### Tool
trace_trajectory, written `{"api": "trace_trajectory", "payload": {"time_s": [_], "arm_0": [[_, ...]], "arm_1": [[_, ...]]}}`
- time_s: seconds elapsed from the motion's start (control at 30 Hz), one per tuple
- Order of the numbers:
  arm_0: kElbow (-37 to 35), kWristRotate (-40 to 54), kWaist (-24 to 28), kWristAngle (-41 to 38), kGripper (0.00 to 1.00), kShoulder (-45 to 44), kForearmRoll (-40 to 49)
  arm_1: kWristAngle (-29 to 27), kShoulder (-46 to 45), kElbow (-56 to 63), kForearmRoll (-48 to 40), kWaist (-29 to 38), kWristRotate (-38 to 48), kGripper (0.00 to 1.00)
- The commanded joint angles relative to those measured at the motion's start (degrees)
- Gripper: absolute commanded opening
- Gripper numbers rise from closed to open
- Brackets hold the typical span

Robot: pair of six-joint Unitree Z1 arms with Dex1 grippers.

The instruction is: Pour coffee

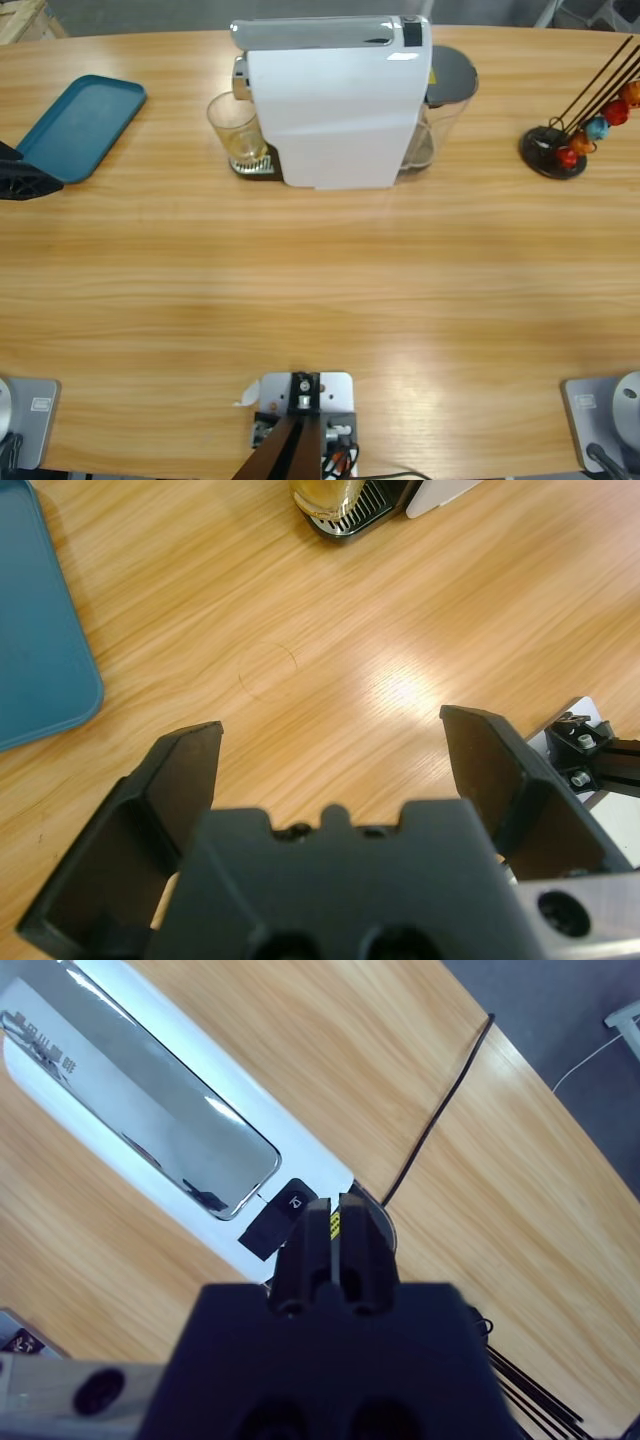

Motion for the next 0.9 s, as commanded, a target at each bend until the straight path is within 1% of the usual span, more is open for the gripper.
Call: {"api": "trace_trajectory", "payload": {"time_s": [0.03, 0.5, 0.9], "arm_0": [[1.05, -1.03, 0.45, 0.24, 0.945, -0.43, -0.11], [1.01, -1.03, 0.45, 0.24, 0.945, 0.00, -0.20], [1.10, -1.03, 0.45, 0.15, 0.946, -0.06, -0.20]], "arm_1": [[1.84, 3.75, 2.86, 0.59, 1.21, 1.45, 0.000], [3.18, 4.19, 6.34, -1.54, 1.54, 2.92, 0.000], [1.93, 4.07, 5.14, -1.91, 1.54, 3.01, 0.000]]}}
